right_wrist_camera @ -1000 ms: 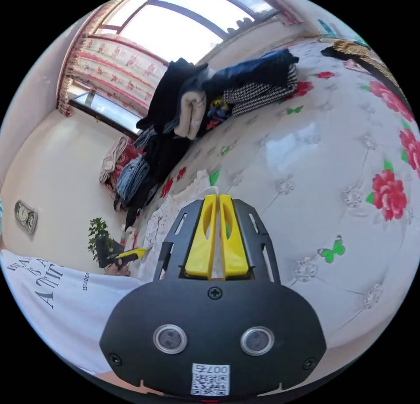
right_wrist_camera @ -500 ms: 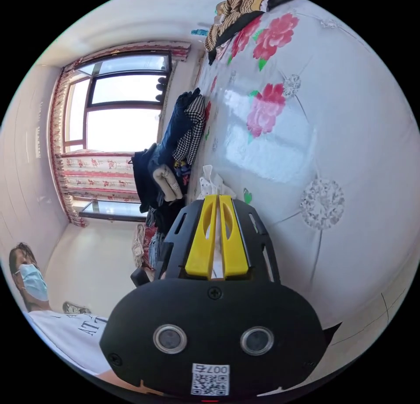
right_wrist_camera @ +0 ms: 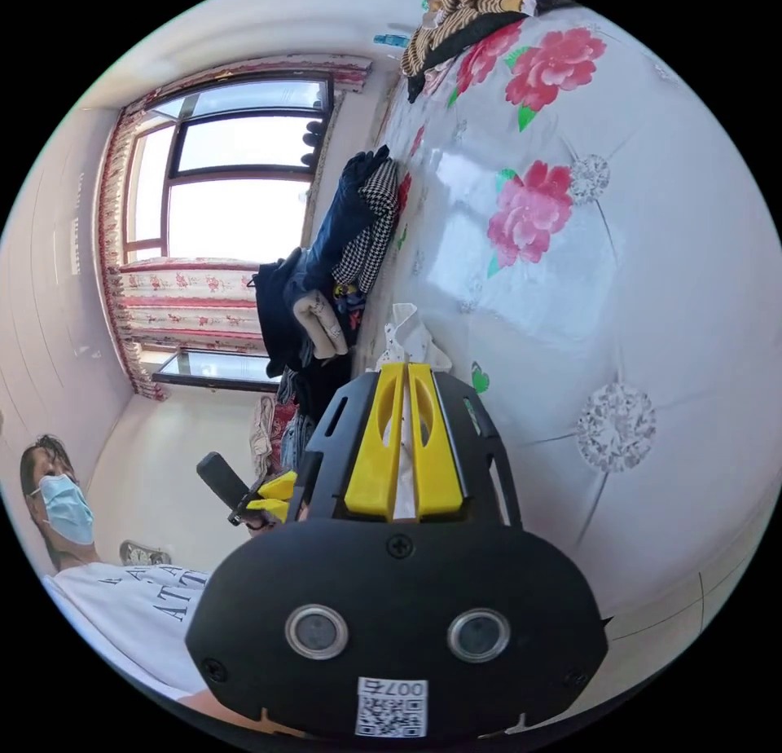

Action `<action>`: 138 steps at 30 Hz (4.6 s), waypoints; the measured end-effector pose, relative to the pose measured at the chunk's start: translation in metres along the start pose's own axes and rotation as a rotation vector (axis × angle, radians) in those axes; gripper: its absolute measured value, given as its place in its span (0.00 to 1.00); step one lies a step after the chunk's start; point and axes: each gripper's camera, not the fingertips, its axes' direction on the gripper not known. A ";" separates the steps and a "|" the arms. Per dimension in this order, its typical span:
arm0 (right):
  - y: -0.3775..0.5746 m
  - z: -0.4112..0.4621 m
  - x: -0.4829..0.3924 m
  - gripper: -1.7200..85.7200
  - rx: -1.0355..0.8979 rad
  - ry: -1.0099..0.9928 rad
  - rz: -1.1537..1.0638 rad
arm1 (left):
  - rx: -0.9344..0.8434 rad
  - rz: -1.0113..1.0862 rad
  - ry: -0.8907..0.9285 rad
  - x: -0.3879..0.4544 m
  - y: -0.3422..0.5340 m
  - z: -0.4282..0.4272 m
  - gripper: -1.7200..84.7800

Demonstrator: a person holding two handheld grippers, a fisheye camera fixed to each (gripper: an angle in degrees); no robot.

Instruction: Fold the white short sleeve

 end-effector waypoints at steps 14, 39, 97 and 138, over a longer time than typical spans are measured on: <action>0.131 0.188 -0.210 0.02 -0.542 0.380 -1.096 | 0.312 -1.015 -0.419 0.023 0.349 -0.171 0.09; 0.227 0.157 -0.093 0.09 -0.686 0.689 -0.765 | 0.200 -1.097 -0.326 0.048 0.459 -0.164 0.04; 0.135 0.400 -0.159 0.12 -1.025 -0.002 -0.851 | 1.021 -1.356 -0.071 -0.072 0.585 -0.263 0.15; 0.013 0.466 -0.189 0.08 -0.854 0.046 -0.946 | 0.928 -1.205 -0.676 -0.060 0.520 -0.463 0.12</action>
